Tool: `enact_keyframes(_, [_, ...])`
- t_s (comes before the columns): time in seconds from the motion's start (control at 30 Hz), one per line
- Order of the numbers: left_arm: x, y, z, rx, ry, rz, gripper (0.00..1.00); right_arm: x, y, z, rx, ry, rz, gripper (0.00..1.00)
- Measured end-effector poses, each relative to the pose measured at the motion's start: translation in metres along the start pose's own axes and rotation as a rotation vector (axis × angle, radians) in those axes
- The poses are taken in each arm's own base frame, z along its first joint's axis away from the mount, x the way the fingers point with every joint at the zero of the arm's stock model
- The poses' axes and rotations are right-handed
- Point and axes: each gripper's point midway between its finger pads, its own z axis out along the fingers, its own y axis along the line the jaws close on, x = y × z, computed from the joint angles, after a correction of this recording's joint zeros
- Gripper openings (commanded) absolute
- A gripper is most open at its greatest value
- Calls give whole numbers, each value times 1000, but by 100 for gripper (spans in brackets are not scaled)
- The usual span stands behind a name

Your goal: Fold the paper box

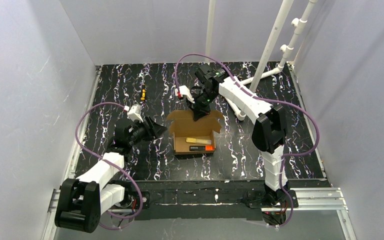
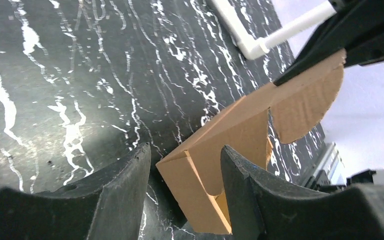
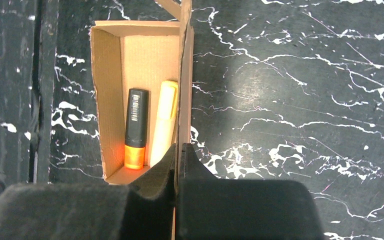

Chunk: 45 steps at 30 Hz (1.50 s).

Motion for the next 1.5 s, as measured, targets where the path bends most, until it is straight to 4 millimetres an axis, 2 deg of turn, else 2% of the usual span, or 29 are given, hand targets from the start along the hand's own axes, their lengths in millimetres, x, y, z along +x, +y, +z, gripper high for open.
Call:
enact_keyframes(0.23, [19,-13,3,129,33,42,52,1,11,-2,-55,3,-79,2])
enact_keyframes(0.57, [38,-29,14,235,104,73,53,2,18,-2,-81,10,-102,2])
enact_keyframes(1.23, [39,-46,26,392,106,118,53,-2,27,-1,-126,-6,-155,2])
enact_keyframes(1.4, [41,-52,25,446,107,148,47,-4,30,0,-138,-12,-175,2])
enact_keyframes(1.5, [42,-56,25,476,112,164,34,-5,30,0,-137,-12,-180,1])
